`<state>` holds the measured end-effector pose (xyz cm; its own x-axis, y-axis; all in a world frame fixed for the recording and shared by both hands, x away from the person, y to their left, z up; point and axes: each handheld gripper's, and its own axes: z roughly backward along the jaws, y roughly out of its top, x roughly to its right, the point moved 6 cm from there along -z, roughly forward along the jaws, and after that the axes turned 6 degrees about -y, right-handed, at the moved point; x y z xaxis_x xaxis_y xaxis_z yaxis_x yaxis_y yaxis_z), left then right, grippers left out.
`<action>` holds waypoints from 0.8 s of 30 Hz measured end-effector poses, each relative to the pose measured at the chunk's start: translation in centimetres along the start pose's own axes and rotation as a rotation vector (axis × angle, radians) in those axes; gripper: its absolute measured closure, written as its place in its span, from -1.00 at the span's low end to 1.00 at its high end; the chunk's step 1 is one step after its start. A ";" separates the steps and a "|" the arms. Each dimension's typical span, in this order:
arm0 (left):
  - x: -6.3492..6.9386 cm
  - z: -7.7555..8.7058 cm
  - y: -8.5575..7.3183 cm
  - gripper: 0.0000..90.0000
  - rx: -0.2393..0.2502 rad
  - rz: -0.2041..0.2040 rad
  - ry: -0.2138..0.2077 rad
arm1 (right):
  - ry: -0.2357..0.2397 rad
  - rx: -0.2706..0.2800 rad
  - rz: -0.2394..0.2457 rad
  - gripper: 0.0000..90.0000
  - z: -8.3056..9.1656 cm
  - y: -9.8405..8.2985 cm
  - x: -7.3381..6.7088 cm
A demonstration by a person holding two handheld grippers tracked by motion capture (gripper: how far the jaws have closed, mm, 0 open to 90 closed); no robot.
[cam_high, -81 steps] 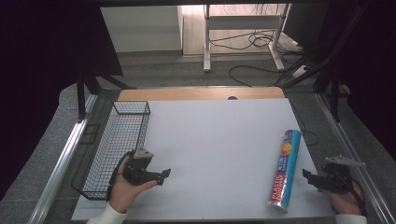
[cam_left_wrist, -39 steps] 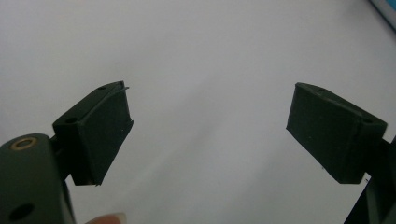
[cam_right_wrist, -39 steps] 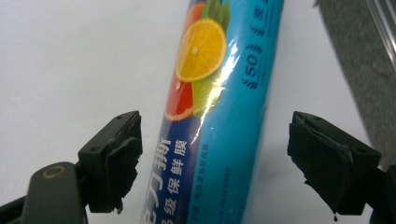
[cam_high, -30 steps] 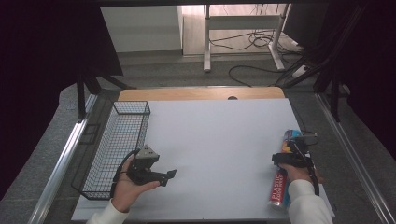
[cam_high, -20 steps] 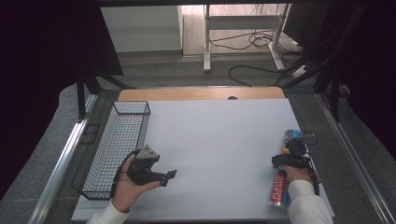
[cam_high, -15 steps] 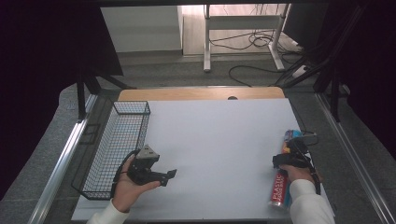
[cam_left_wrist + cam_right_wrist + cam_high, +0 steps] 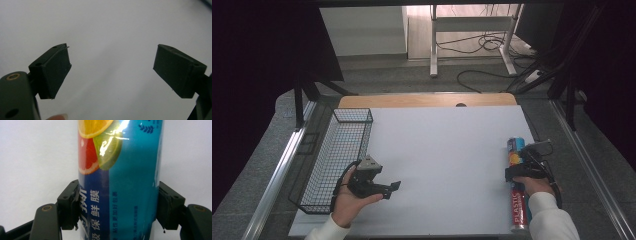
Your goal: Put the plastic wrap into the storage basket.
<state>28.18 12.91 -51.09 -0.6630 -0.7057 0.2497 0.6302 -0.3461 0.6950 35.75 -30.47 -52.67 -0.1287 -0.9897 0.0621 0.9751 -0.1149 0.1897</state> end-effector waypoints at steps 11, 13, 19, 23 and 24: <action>-0.1 0.2 0.0 -0.69 0.006 0.004 -0.002 | 0.027 0.056 0.189 -0.29 3.4 0.6 -1.6; -0.1 0.2 0.0 -0.69 0.009 0.006 -0.002 | 0.032 0.071 0.238 -0.29 4.1 0.5 -2.3; -0.1 0.5 0.0 -0.69 0.013 0.008 0.001 | 0.072 0.104 0.364 -0.29 5.4 0.1 -4.5; 0.0 0.4 -0.1 -0.69 0.009 0.007 0.009 | 0.089 0.120 0.410 -0.29 5.8 0.1 -5.3; -0.1 0.4 -0.1 -0.69 0.006 0.006 0.012 | 0.111 0.123 0.433 -0.29 6.1 0.0 -5.9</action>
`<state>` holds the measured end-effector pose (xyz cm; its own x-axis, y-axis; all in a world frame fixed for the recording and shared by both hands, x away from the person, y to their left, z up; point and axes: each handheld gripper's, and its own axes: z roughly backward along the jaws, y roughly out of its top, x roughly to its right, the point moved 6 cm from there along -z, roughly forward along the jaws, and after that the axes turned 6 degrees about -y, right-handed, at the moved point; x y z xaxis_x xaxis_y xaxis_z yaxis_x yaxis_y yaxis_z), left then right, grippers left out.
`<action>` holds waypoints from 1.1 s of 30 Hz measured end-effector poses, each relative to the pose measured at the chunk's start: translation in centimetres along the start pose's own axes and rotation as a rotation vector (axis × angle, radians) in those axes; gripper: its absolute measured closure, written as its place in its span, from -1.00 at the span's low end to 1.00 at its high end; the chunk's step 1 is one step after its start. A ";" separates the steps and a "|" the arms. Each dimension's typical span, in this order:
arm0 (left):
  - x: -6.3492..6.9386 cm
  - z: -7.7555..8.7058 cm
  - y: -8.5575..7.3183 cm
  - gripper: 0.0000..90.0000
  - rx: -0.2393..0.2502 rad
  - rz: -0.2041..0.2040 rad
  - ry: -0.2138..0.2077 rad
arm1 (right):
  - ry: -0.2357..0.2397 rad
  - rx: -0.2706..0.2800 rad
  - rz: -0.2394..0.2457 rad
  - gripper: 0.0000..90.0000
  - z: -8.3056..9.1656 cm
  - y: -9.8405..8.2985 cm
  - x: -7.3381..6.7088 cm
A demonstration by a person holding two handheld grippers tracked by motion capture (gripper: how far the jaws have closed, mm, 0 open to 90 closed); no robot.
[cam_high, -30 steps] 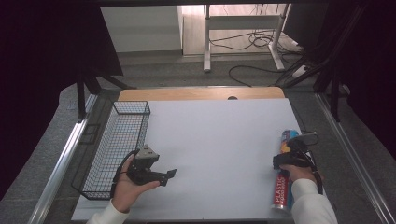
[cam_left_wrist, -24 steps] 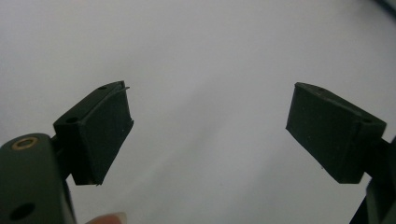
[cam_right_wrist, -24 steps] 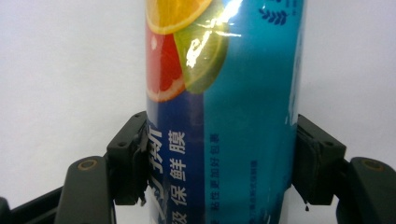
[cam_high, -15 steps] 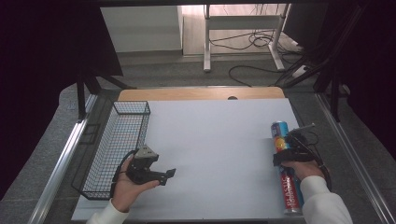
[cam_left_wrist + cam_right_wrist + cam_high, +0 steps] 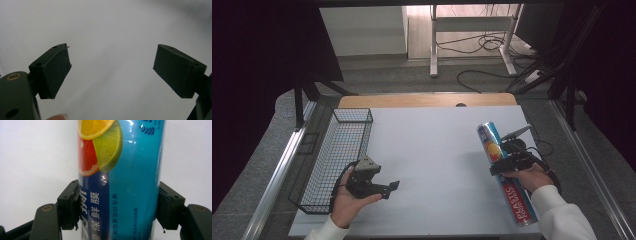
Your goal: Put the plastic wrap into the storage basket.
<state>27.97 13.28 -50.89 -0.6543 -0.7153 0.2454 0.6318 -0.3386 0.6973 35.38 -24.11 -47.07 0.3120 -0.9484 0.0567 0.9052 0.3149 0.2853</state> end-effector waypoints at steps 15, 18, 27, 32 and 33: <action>0.9 -0.4 0.1 -0.69 0.027 0.050 -0.035 | 0.152 0.052 0.078 -0.29 -0.6 0.9 -4.5; 1.2 -0.6 0.1 -0.69 0.033 0.064 -0.047 | 0.193 0.061 0.078 -0.29 -0.9 1.2 -5.5; 1.6 -0.8 0.9 -0.70 0.073 0.116 -0.129 | 0.315 0.100 -0.013 -0.29 -1.1 3.0 -8.2; 2.1 -0.8 1.8 -0.74 0.115 0.176 -0.224 | 0.379 0.157 -0.072 -0.29 -1.0 4.4 -10.7; 2.2 -0.9 2.0 -0.76 0.118 0.186 -0.241 | 0.398 0.187 -0.075 -0.29 -1.0 5.0 -11.9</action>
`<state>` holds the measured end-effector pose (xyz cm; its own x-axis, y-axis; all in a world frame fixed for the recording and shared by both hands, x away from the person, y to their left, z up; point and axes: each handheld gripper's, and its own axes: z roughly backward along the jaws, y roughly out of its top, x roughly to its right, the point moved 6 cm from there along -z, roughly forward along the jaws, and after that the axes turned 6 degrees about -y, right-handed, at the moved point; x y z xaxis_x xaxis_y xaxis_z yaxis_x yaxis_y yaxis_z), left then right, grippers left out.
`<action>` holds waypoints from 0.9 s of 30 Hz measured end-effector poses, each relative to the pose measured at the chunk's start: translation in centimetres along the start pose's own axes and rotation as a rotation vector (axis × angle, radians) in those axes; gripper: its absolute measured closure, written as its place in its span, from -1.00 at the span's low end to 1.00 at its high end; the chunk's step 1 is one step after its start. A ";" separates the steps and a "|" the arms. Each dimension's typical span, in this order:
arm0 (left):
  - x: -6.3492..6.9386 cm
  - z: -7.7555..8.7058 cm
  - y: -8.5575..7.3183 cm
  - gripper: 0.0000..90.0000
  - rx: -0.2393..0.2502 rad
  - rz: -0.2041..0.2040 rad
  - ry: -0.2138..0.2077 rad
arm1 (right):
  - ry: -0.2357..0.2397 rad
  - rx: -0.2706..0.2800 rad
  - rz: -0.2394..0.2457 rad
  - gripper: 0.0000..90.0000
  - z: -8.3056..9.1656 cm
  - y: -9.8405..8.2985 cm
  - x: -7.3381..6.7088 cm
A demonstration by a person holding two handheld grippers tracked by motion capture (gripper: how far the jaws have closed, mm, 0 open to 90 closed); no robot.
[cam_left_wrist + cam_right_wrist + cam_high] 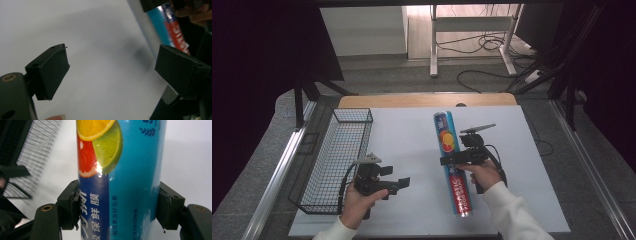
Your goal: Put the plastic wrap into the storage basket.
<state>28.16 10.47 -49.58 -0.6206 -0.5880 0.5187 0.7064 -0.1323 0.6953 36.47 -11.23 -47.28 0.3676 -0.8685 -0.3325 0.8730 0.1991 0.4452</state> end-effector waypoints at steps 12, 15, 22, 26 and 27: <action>0.5 -2.8 1.9 -0.75 0.012 0.117 -0.151 | 0.090 0.125 0.000 -0.29 -2.8 2.1 -5.3; 0.1 -3.2 2.2 -0.72 0.022 0.149 -0.159 | 0.109 0.157 -0.025 -0.29 -3.2 2.5 -5.9; -0.1 -4.3 2.3 -0.66 0.001 0.149 -0.150 | 0.151 0.197 -0.073 -0.29 -3.6 2.8 -6.7; -0.5 -4.7 2.6 -0.59 0.012 0.176 -0.161 | 0.161 0.212 -0.075 -0.29 -3.6 2.8 -7.1; -0.6 -4.8 2.6 -0.54 0.011 0.176 -0.161 | 0.167 0.216 -0.079 -0.29 -3.6 2.8 -7.3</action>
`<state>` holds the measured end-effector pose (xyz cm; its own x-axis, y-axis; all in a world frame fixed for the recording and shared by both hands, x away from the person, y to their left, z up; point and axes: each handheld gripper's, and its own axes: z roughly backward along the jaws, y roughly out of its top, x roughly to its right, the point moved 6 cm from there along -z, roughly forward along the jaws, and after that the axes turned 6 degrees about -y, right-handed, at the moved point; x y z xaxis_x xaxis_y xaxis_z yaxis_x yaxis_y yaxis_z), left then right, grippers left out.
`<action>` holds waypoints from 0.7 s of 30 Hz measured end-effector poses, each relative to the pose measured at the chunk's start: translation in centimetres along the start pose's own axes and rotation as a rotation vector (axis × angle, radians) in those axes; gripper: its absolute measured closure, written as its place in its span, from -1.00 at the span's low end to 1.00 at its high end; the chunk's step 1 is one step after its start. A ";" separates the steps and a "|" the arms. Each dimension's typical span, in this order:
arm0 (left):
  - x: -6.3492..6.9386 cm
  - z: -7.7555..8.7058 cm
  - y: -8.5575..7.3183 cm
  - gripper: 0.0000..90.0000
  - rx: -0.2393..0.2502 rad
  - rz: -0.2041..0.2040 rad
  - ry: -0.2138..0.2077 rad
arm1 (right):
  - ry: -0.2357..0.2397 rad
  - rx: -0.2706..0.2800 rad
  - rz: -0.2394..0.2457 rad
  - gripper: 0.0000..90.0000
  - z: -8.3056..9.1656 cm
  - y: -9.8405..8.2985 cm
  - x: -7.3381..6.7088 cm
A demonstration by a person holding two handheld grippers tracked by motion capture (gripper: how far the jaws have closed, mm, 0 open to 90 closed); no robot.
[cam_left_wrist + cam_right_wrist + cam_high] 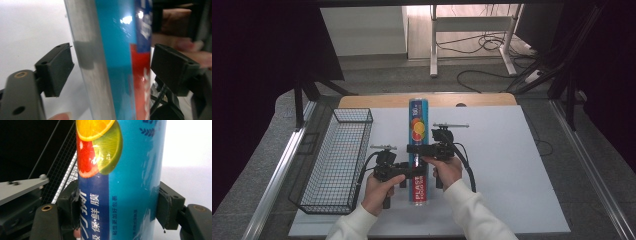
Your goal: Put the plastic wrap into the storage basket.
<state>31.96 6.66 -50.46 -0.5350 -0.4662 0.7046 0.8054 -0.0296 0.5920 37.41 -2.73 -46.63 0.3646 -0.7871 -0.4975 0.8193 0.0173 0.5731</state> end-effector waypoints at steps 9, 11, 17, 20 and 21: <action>-0.4 -0.3 0.2 -0.34 0.005 0.028 -0.025 | -0.006 0.022 -0.005 -0.29 -0.3 -0.2 -0.4; -0.5 -0.3 0.3 -0.32 0.004 0.036 -0.029 | -0.014 0.026 -0.006 -0.29 -0.4 -0.2 -0.4; -0.8 -0.1 0.3 -0.30 -0.019 0.031 -0.037 | -0.013 0.020 0.013 -0.30 -0.6 -0.2 -0.6; -0.9 0.3 0.4 -0.30 -0.018 0.029 -0.048 | -0.018 0.017 0.026 -0.34 -0.7 -0.1 -0.7; -1.0 0.4 0.5 -0.30 -0.013 0.030 -0.052 | -0.015 0.021 0.030 -0.36 -0.7 0.0 -0.7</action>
<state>32.75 7.49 -50.68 -0.5231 -0.4202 0.7415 0.8243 -0.0284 0.5654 37.51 -1.76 -46.73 0.3818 -0.7959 -0.4699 0.7988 0.0284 0.6009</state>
